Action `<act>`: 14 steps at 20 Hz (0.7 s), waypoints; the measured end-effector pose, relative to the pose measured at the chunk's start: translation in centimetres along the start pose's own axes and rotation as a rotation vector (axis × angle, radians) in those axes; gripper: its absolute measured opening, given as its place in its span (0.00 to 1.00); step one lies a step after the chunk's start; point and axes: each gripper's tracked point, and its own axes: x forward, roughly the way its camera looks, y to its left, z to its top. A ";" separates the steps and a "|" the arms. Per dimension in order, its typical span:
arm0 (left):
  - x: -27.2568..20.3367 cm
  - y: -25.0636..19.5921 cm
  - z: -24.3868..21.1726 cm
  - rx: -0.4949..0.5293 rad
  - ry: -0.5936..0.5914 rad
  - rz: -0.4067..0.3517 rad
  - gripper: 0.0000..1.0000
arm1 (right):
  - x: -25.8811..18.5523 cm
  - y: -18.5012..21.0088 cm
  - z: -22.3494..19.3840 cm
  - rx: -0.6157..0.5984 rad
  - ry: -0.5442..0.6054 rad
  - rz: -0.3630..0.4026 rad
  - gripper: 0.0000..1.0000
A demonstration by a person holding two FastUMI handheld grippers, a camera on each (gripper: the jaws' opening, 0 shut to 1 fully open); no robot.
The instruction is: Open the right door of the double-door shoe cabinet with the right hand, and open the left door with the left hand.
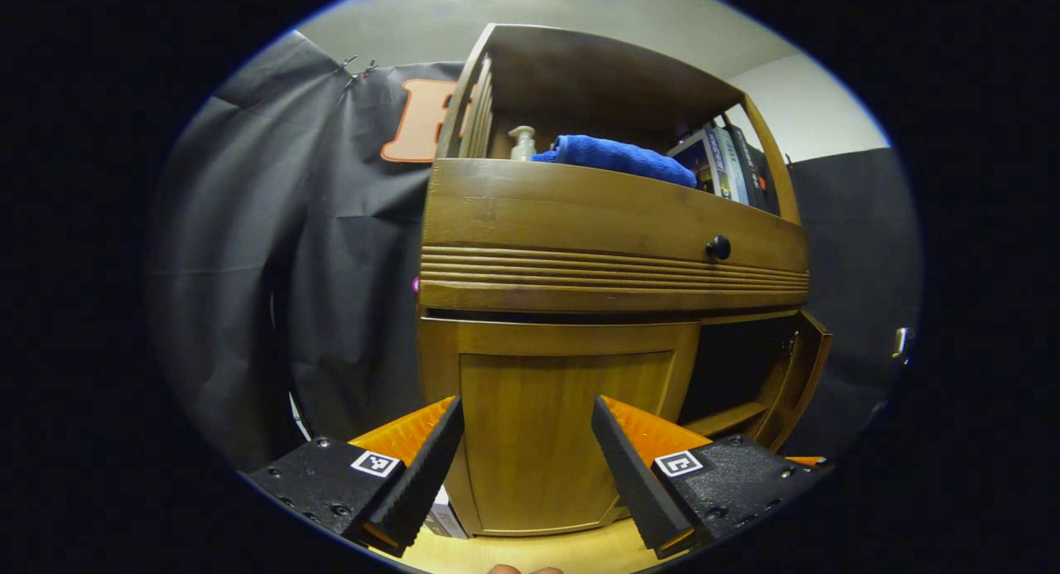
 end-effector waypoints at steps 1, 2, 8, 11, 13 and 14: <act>0.2 -0.7 -0.1 0.004 0.002 -0.016 0.94 | -0.1 -0.1 0.0 0.009 -0.001 -0.012 0.27; 0.3 -1.5 -0.3 0.002 0.004 -0.037 0.96 | -0.3 -0.4 0.1 0.020 -0.001 -0.025 0.27; 0.9 -5.9 -1.3 -0.019 0.028 -0.145 0.96 | -0.6 -2.4 0.7 0.042 -0.012 -0.118 0.27; 1.3 -7.5 -2.0 -0.028 0.045 -0.173 0.96 | -0.8 -3.4 0.9 0.029 -0.012 -0.151 0.26; 1.5 -8.4 -2.4 -0.037 0.059 -0.187 0.96 | -1.0 -4.2 1.0 0.024 -0.007 -0.162 0.27; 1.5 -8.9 -2.5 -0.042 0.063 -0.193 0.96 | -1.2 -4.5 1.1 0.027 -0.007 -0.167 0.24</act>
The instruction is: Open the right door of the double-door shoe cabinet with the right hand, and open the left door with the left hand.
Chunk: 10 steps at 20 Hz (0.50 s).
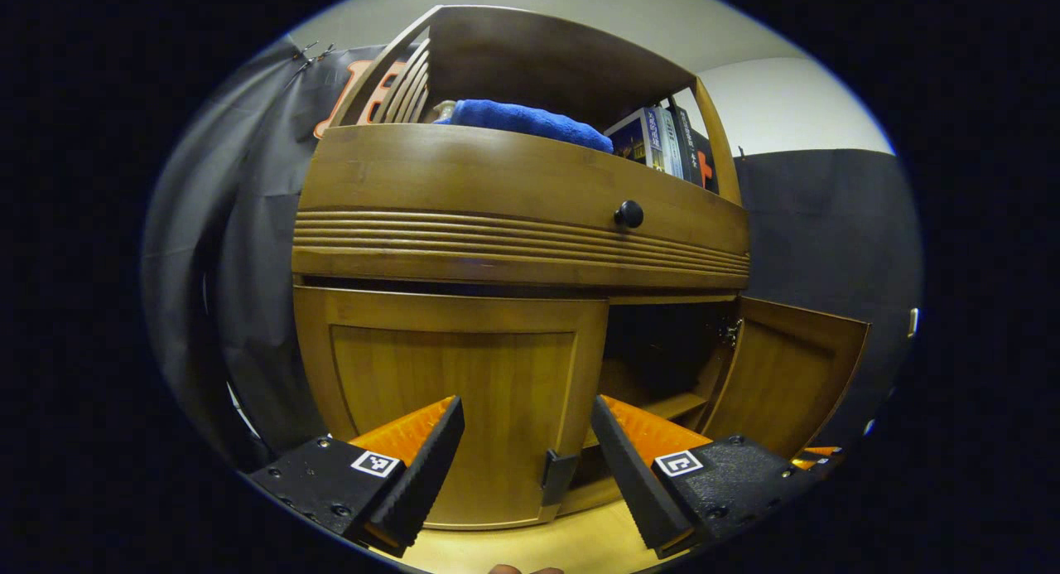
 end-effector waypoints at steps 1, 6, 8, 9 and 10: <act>0.2 -0.3 -0.1 -0.003 0.001 -0.005 0.96 | 0.1 -0.4 0.0 -0.001 0.000 -0.003 0.27; 1.2 -1.6 -0.1 0.016 -0.002 0.005 0.96 | 0.6 -4.6 1.1 0.001 -0.012 0.005 0.27; 1.4 -2.0 -0.1 0.019 -0.004 0.025 0.96 | 0.8 -5.8 1.6 0.011 -0.016 0.005 0.22; 1.4 -2.2 -0.1 0.017 -0.007 0.035 0.96 | 1.0 -6.3 1.6 0.012 -0.011 0.022 0.20; 1.6 -2.5 -0.2 0.015 -0.007 0.041 0.96 | 1.2 -6.6 1.7 0.012 -0.010 0.041 0.20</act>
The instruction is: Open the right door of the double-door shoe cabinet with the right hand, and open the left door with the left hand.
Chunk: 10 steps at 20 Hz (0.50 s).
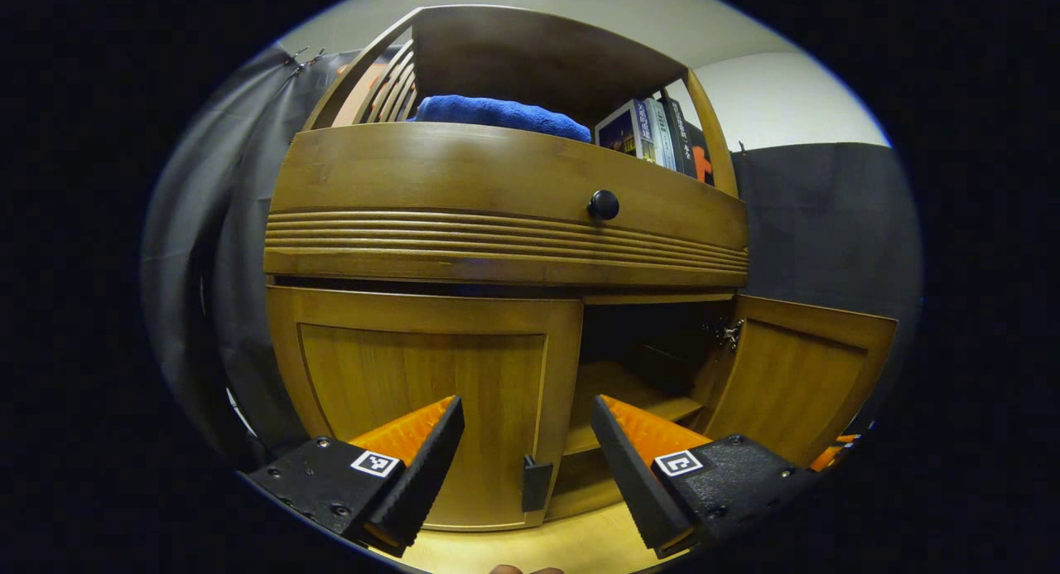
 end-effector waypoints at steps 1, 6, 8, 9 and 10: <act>0.0 -0.3 -0.2 0.002 0.003 0.003 0.96 | 0.2 -0.3 0.0 -0.007 0.003 0.018 0.20; 0.2 0.4 -0.7 0.026 -0.006 0.070 0.96 | 0.5 -1.7 0.9 -0.054 -0.002 0.101 0.20; 0.4 1.1 -1.2 0.043 -0.013 0.095 0.93 | 0.5 -3.1 1.5 -0.066 -0.015 0.105 0.20; 0.6 1.6 -1.5 0.045 -0.012 0.110 0.96 | 0.5 -3.8 1.7 -0.072 -0.021 0.106 0.20; 0.7 1.9 -1.8 0.042 -0.009 0.123 0.96 | 0.5 -4.4 2.0 -0.074 -0.027 0.107 0.20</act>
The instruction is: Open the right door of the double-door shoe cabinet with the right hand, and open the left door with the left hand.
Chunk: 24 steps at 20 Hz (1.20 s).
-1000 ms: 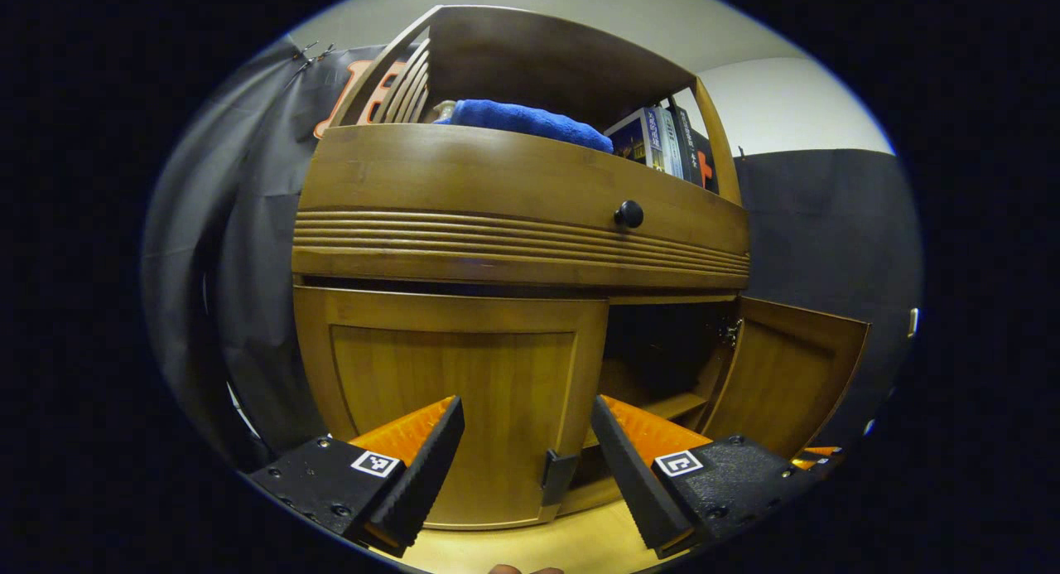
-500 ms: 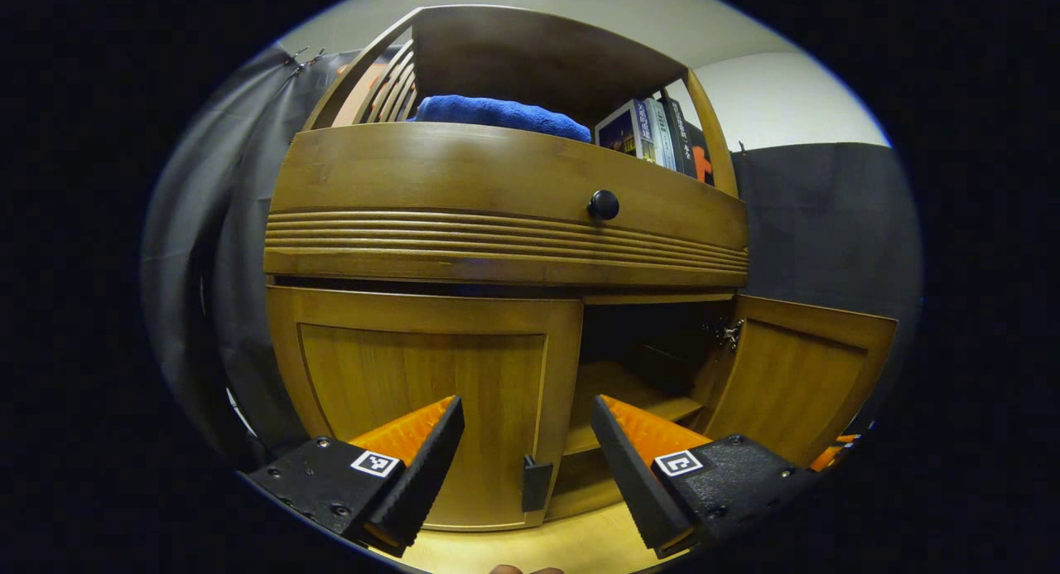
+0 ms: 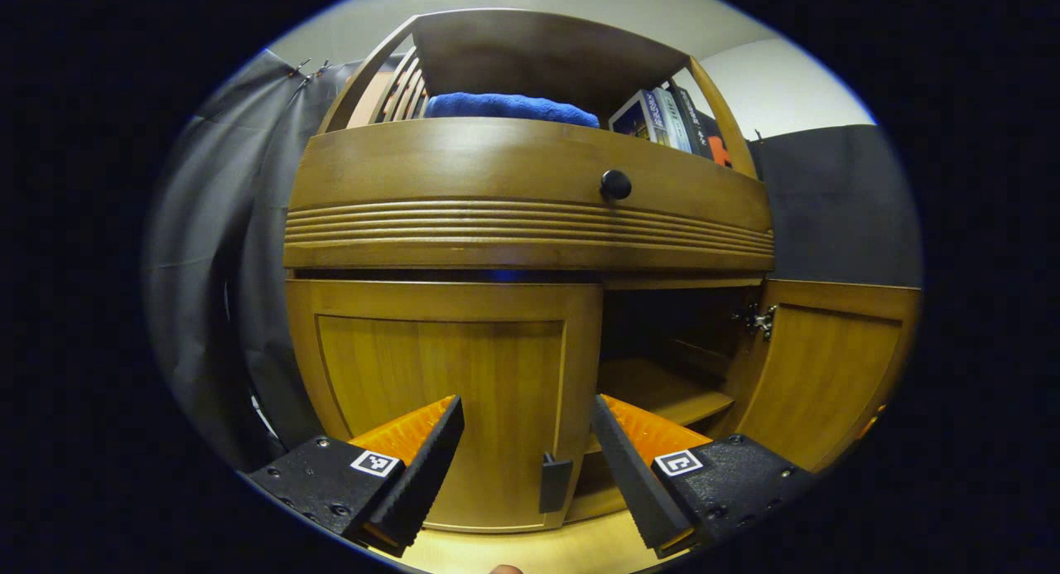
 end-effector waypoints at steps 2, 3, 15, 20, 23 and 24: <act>0.3 0.4 -0.7 -0.013 0.010 0.019 0.96 | 0.1 -1.3 0.3 0.000 -0.011 -0.007 0.20; 0.5 0.4 -1.1 -0.015 0.018 0.027 0.96 | 0.1 -2.1 0.4 0.002 -0.014 -0.015 0.20; 3.6 -2.0 -7.9 0.006 0.112 0.025 0.78 | -0.3 -6.6 3.6 0.031 -0.084 -0.001 0.20; 5.2 -2.4 -10.3 -0.022 0.135 0.025 0.71 | -1.0 -9.5 5.8 0.027 -0.131 -0.037 0.20; 6.2 -2.4 -11.5 -0.051 0.158 0.039 0.61 | -1.2 -10.9 6.0 0.043 -0.139 -0.056 0.20; 6.3 -2.8 -11.5 -0.067 0.153 0.033 0.56 | -1.3 -11.3 5.9 0.049 -0.137 -0.062 0.20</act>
